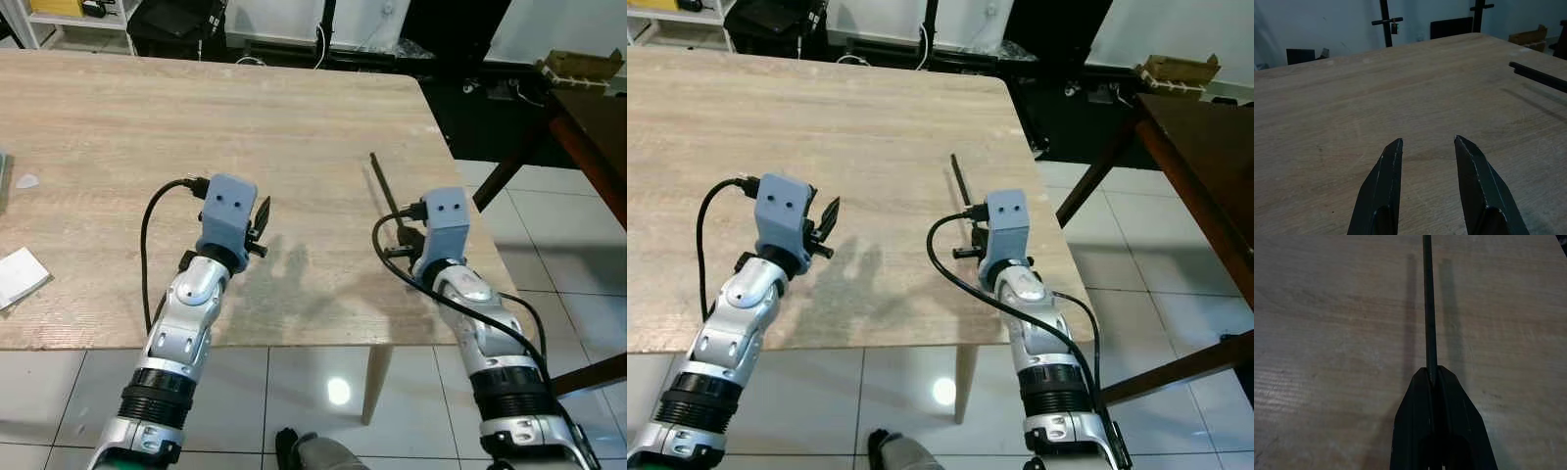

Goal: Setting the table

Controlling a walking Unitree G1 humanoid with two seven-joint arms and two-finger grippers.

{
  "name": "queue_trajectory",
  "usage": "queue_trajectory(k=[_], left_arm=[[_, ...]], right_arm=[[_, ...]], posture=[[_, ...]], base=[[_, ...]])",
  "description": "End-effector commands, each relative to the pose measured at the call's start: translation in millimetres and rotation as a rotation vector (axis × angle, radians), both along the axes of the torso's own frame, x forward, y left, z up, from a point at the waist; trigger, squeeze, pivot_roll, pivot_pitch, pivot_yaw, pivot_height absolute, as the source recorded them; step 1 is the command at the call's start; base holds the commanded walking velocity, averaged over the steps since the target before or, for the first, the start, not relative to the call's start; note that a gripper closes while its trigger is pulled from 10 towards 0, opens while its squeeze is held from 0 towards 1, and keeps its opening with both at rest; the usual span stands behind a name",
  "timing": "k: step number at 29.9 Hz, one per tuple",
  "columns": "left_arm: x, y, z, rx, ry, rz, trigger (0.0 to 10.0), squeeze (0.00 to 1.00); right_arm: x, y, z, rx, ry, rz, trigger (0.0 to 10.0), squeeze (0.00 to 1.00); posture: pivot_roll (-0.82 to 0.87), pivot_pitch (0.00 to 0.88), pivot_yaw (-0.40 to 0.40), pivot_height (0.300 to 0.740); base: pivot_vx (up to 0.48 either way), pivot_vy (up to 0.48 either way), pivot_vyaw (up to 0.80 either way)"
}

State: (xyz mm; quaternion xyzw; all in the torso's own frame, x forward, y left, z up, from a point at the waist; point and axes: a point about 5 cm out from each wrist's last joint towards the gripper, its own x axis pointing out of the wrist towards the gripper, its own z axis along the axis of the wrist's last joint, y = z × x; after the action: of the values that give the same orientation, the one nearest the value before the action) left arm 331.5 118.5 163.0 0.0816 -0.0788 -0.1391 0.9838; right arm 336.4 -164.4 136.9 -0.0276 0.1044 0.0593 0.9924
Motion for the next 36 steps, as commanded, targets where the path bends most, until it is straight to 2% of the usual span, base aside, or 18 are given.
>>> queue_trajectory(k=[1,8,19,20,21,22,24,25,35,36], left_arm=[[-2.8,-1.6,-4,-0.013,0.017,-0.005,10.0,0.0],[-4.4,-2.3,-6,-0.016,0.021,-0.009,10.0,0.0],[-5.4,-3.2,-7,-0.017,0.024,-0.016,10.0,0.0],[-5.5,-3.4,-7,-0.018,0.024,-0.017,10.0,0.0],[-5.5,-3.4,-7,-0.018,0.024,-0.017,10.0,0.0],[-5.6,-3.7,-7,-0.018,0.024,-0.018,10.0,0.0],[-5.6,-3.9,-7,-0.019,0.024,-0.018,10.0,0.0],[-5.5,-4.1,-7,-0.02,0.023,-0.018,10.0,0.0],[-5.2,-3.0,-6,-0.034,0.017,-0.006,10.0,0.0],[-5.1,-2.8,-6,-0.035,0.016,-0.005,10.0,0.0]], right_arm=[[-7.3,-2.2,-3,-0.002,0.034,-0.02,10.0,0.0],[-15.8,-3.2,-7,-0.011,0.072,-0.032,10.0,0.0],[-18.8,-3.5,-8,-0.013,0.093,-0.042,10.0,0.0],[-18.3,-3.4,-7,-0.013,0.094,-0.041,10.0,0.22],[-18.3,-3.4,-7,-0.013,0.094,-0.041,10.0,0.22],[-17.5,-3.3,-7,-0.018,0.092,-0.041,10.0,0.27],[-16.7,-3.4,-6,-0.022,0.09,-0.042,10.0,0.25],[-15.6,-3.8,-5,-0.031,0.085,-0.044,10.0,0.0],[-13.9,-2.8,-1,-0.01,0.082,-0.033,10.0,0.0],[-13.9,-2.7,-1,-0.011,0.082,-0.033,10.0,1.0]], posture=[[0.03,0.08,-0.05,0.74],[0.03,0.074,-0.05,0.74],[0.03,0.067,-0.047,0.74],[0.03,0.065,-0.047,0.74],[0.03,0.065,-0.047,0.74],[0.03,0.065,-0.047,0.74],[0.03,0.06,-0.048,0.74],[0.03,0.057,-0.049,0.74],[0.03,0.053,-0.054,0.74],[0.03,0.055,-0.055,0.74]], base=[[0.0,0.0,0.0],[0.0,0.0,0.0],[0.0,0.0,0.0],[0.0,0.0,0.0],[0.0,0.0,0.0],[0.0,0.0,0.0],[0.0,0.0,0.0],[0.0,0.0,0.0],[0.0,0.0,0.0],[0.0,0.0,0.0]])
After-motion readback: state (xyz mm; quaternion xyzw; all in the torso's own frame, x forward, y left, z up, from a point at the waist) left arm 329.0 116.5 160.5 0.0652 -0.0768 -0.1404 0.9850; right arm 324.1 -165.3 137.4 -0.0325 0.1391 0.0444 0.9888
